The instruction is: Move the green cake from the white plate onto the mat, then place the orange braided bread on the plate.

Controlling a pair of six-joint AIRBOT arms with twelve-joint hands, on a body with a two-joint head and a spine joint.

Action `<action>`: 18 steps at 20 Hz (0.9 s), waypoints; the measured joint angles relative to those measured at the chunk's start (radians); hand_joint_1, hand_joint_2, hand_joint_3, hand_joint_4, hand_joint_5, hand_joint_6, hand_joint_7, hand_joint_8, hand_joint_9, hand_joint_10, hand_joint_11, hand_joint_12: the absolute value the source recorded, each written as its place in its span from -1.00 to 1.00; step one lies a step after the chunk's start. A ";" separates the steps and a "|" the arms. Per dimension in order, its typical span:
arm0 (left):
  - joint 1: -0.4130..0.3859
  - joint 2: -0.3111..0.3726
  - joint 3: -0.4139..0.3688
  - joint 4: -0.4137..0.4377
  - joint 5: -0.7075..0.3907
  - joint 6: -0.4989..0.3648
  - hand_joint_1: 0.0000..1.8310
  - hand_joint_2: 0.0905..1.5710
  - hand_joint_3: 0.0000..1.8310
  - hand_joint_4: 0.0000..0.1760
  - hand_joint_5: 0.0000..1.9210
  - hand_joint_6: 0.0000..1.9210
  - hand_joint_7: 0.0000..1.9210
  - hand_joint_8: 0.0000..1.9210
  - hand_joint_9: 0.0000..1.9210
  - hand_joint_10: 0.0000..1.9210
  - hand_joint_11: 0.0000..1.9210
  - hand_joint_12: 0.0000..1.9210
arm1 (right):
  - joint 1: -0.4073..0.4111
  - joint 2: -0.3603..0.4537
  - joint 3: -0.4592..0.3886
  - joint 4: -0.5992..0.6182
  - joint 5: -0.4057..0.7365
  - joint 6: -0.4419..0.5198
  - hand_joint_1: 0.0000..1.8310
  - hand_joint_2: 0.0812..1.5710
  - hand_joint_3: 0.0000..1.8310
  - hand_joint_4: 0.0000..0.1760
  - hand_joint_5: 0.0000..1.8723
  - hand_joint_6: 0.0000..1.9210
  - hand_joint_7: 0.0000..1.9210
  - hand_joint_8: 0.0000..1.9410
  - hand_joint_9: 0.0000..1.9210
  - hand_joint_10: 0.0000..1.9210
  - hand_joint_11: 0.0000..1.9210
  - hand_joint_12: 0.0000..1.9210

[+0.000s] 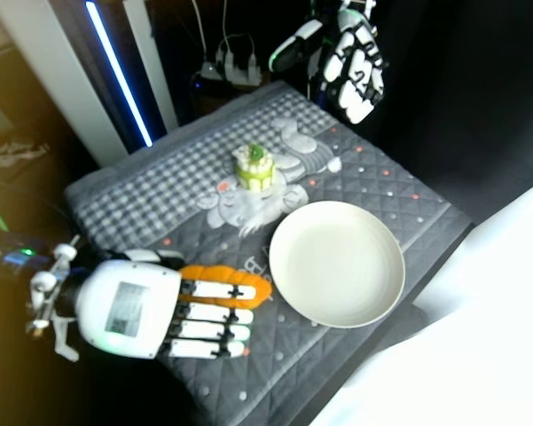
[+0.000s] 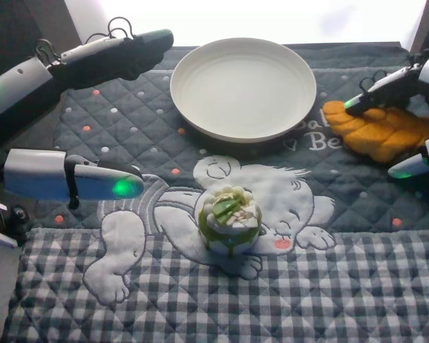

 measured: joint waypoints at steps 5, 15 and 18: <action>0.007 0.000 0.000 -0.008 -0.002 0.000 -0.19 0.10 -0.98 0.73 -0.76 -1.00 -0.70 -1.00 -0.69 -1.00 -1.00 -0.03 | 0.000 0.012 0.000 -0.011 0.002 0.001 0.51 0.35 -1.00 -1.00 -0.06 0.01 0.06 -0.16 0.13 0.09 0.23 -0.80; 0.025 0.000 -0.001 -0.023 -0.008 0.000 -0.17 0.13 -0.98 0.57 -0.79 -0.99 -0.75 -0.99 -0.74 -0.99 -1.00 -0.02 | -0.011 0.083 -0.060 0.029 0.133 -0.004 0.43 0.35 -1.00 -1.00 0.03 -0.24 0.15 -0.01 0.25 -0.12 0.09 0.28; 0.028 0.000 -0.001 -0.029 -0.008 0.001 -0.17 0.06 -1.00 0.57 -0.79 -0.99 -0.77 -1.00 -0.72 -0.99 -1.00 -0.02 | 0.037 0.095 -0.088 0.024 0.181 -0.034 0.43 0.34 -1.00 -1.00 0.03 -0.26 0.20 -0.09 0.34 -0.20 0.19 0.27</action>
